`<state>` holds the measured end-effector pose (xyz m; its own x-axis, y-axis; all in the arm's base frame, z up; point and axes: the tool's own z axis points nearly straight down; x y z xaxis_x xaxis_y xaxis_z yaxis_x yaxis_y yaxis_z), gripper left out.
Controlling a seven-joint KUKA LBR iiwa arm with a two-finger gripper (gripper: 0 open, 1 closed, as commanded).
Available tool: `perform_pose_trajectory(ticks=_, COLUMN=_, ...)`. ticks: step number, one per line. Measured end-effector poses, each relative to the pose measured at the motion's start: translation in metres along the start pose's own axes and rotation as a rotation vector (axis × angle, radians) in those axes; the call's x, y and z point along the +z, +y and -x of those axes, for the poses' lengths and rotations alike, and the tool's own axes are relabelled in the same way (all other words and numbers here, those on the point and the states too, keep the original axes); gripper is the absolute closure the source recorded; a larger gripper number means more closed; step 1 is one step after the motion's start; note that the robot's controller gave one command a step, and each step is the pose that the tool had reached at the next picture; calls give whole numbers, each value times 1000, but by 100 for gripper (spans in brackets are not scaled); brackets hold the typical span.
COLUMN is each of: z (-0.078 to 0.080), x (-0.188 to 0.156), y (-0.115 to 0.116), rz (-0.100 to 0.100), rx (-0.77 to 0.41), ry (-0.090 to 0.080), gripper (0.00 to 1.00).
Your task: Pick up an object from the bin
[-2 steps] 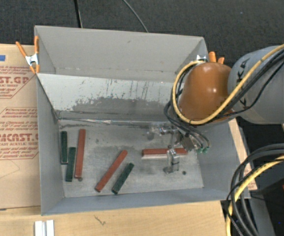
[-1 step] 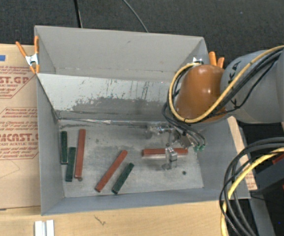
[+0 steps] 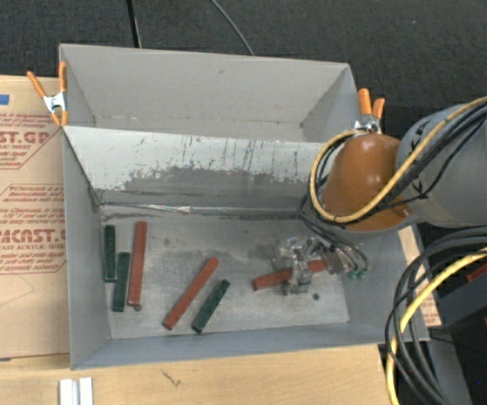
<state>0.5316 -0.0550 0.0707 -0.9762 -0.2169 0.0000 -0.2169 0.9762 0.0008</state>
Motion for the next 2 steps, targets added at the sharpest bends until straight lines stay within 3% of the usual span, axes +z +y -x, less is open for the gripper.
perform_pose_trajectory(ticks=1, z=0, x=0, y=0, rz=0, rx=0, ry=0, gripper=100)
perform_pose_trajectory(ticks=2, z=-4, x=-150, y=2, rz=-1, rx=17, ry=-4, gripper=100)
